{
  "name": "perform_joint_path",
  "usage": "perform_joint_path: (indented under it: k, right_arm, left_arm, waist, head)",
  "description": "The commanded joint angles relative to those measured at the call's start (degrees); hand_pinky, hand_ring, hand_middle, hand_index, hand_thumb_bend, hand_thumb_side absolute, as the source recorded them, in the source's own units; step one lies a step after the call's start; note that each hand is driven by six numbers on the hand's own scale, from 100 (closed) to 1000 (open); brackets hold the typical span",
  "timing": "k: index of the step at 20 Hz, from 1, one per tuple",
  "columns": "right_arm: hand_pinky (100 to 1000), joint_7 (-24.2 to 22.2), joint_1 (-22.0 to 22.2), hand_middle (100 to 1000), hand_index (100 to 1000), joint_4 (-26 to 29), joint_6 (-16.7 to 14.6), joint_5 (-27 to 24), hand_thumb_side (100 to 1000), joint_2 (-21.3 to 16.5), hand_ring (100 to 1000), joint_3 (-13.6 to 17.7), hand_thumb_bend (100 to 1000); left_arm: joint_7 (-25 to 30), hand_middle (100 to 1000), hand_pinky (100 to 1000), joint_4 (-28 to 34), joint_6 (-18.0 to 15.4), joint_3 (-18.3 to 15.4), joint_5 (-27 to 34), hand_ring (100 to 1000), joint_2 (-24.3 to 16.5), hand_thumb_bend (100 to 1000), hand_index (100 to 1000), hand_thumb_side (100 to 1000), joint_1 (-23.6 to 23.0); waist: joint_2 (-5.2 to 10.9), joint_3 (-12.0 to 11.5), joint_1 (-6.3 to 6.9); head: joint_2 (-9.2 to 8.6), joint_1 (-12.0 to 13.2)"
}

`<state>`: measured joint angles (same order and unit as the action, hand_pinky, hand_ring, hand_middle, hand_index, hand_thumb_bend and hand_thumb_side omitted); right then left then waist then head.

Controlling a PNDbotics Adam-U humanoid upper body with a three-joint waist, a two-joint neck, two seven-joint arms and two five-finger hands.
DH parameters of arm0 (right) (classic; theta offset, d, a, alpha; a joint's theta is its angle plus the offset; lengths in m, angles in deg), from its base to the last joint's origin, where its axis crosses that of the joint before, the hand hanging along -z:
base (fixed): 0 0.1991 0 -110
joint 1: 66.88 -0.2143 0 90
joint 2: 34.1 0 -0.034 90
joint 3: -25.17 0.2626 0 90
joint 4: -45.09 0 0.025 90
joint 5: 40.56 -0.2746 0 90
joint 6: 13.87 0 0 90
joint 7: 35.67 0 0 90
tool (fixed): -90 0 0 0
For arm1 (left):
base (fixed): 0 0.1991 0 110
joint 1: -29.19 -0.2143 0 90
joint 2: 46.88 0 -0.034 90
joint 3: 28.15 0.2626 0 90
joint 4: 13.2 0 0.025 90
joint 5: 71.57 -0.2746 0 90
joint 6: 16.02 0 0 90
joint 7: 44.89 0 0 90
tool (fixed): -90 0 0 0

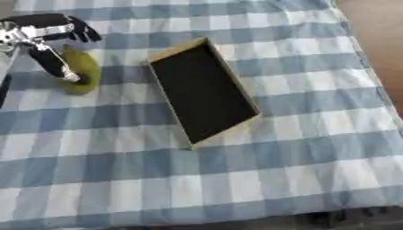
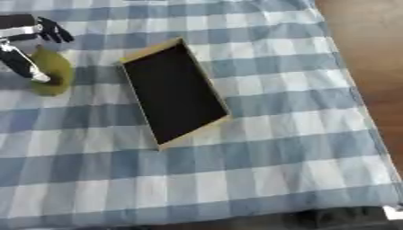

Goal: Pick up objects on the table and place them in the box.

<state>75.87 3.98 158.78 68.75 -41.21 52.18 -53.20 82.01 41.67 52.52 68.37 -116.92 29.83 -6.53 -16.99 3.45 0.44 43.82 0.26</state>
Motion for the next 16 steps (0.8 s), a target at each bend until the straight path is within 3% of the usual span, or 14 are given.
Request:
perform_joint_path:
  k: [1, 8, 16]
  right_arm:
    - [785, -0.10, -0.49, 611, 664, 0.90, 0.00, -0.19, 607, -1.03, 649, 0.37, 100]
    - [786, -0.07, -0.41, 611, 664, 0.90, -0.03, -0.19, 607, -0.98, 649, 0.43, 100]
    - [786, 0.05, -0.30, 611, 665, 0.90, 0.11, -0.18, 608, -0.93, 649, 0.57, 100]
  left_arm:
    - [1.03, 740, 791, 2.64, -0.18, 0.18, -2.67, 790, -3.26, 622, 846, 100, 0.14]
    - [3.04, 716, 762, 3.66, -1.39, 1.04, -7.07, 777, -3.82, 582, 832, 100, -0.73]
    - [1.37, 476, 513, 5.47, -0.39, 0.71, -6.00, 529, -4.07, 389, 614, 100, -1.20]
  waist:
    - [0.94, -0.23, -0.09]
    - [0.94, -0.37, -0.25]
    - [0.92, -0.30, -0.19]
  head:
    - [0.29, -0.31]
    - [0.29, -0.09]
    - [0.29, -0.02]
